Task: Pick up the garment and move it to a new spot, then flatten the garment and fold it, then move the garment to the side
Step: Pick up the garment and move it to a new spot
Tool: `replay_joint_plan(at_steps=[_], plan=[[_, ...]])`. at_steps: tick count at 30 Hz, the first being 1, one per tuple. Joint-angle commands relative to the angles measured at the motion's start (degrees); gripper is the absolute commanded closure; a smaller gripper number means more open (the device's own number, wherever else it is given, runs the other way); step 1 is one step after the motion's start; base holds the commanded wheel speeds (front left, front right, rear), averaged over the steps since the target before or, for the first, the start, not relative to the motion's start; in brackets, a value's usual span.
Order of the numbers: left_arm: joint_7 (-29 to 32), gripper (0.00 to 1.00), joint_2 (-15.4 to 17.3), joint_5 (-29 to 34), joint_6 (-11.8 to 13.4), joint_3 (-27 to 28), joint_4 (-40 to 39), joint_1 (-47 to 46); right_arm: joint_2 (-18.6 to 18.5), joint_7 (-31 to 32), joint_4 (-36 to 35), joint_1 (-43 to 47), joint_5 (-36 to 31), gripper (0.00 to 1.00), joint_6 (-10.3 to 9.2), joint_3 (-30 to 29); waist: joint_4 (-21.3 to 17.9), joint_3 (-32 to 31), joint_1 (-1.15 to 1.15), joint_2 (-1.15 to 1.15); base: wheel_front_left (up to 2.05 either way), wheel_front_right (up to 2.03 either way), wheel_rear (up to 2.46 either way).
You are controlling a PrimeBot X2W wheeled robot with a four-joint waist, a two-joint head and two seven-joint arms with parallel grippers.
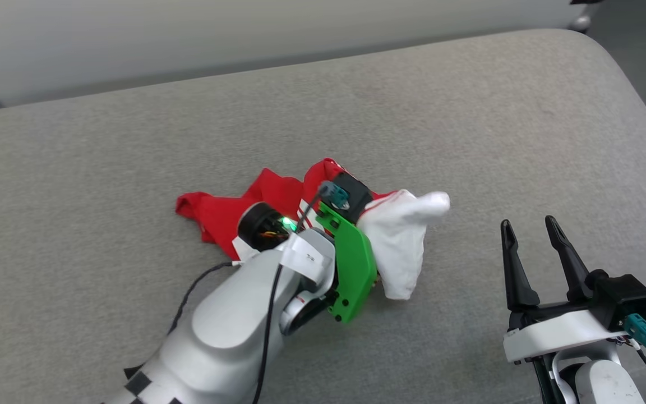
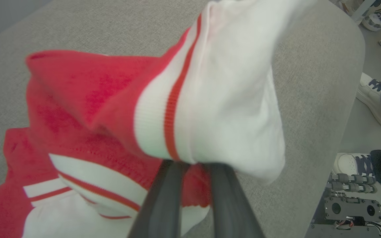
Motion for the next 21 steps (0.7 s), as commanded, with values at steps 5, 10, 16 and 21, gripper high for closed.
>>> replay_joint_plan(at_steps=[5, 10, 16, 21], plan=[[-7.46, 0.00, -4.10, 2.55, -0.03, -1.60, 8.50, -1.92, 0.01, -0.52, 0.47, -0.74, 0.26, 0.00, -0.05, 0.19, -4.05, 2.08, 0.00, 0.00, 0.00, 0.00, 0.00], [-13.89, 0.00, -5.47, 1.76, -0.36, -1.95, 12.66, -2.17, 0.01, -0.52, 0.60, -0.28, -0.25, 0.00, -0.05, 0.14, -2.30, -0.12, 0.00, 0.00, 0.00, 0.00, 0.00], [-19.99, 0.00, -5.63, -0.53, -0.71, -0.76, 13.80, -1.67, 0.01, -0.52, 0.80, 1.49, -1.26, 0.00, -0.05, -0.60, 2.32, -4.54, 0.00, 0.00, 0.00, 0.00, 0.00], [-23.38, 0.00, -4.12, -2.44, -0.51, 1.49, 11.68, -0.50, 0.02, -0.52, 0.73, 3.15, -2.45, 0.00, -0.05, -1.87, 6.72, -8.02, 0.00, 0.00, 0.00, 0.00, 0.00]])
